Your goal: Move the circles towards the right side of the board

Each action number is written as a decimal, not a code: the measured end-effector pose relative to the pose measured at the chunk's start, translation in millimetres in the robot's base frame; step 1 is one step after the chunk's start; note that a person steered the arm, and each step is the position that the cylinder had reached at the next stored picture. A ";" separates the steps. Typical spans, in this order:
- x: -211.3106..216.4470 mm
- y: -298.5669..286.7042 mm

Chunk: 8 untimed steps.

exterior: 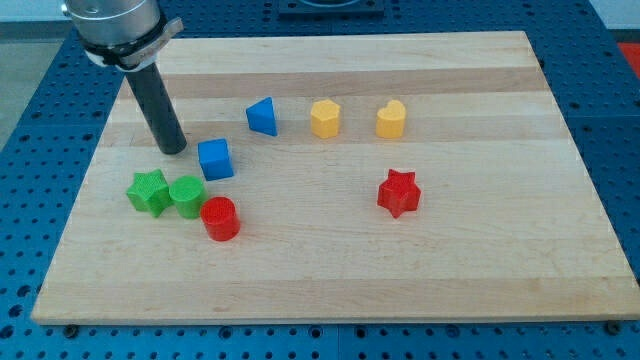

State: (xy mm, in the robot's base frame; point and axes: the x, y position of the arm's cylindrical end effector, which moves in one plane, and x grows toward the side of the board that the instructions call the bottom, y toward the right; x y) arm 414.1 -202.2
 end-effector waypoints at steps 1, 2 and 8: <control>11.2 3.7; 23.8 9.3; 120.3 23.3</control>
State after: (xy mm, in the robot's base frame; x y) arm 534.4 -178.9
